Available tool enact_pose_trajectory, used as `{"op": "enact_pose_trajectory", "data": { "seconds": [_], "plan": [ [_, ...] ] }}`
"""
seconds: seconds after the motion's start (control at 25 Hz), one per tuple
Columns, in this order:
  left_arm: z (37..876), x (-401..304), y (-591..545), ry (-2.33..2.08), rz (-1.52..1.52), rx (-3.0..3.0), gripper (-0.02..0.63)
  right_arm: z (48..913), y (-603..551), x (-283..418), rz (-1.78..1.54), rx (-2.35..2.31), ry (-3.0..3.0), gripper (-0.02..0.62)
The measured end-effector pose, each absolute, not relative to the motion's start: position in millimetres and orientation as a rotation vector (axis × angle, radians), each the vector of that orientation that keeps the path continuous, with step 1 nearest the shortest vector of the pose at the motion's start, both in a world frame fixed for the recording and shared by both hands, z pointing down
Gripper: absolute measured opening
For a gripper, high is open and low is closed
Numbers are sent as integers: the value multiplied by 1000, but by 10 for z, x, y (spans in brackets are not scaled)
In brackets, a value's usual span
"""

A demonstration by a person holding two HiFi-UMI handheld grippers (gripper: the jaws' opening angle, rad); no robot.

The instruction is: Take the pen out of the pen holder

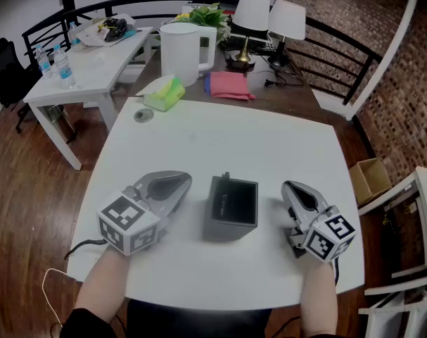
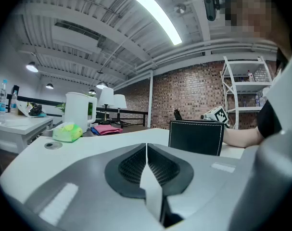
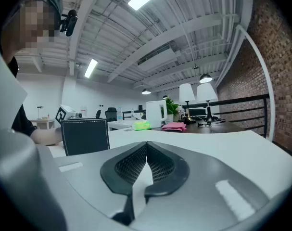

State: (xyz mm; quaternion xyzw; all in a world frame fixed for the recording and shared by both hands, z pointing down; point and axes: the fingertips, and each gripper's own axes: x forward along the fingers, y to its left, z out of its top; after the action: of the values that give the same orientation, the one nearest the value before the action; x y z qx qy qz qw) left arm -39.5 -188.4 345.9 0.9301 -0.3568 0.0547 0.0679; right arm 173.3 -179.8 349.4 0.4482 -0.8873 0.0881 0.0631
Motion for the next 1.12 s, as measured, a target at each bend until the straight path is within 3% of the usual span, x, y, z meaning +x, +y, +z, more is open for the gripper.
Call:
{"op": "enact_pose_trajectory", "data": {
  "seconds": [0.12,0.76,1.12],
  "plan": [
    [3470,-388,-1876,-1072,169,2798,9,3477,-1798,1717,250,1336,-2684,18],
    [3486,-394,-1870,-1070,171,2800,9,2613,-1723,620,232,695,-2945,160],
    [3496,-366,-1853,-1042,182,2813,9,2821,-1609,214,125,329,-2755,166]
  ]
}}
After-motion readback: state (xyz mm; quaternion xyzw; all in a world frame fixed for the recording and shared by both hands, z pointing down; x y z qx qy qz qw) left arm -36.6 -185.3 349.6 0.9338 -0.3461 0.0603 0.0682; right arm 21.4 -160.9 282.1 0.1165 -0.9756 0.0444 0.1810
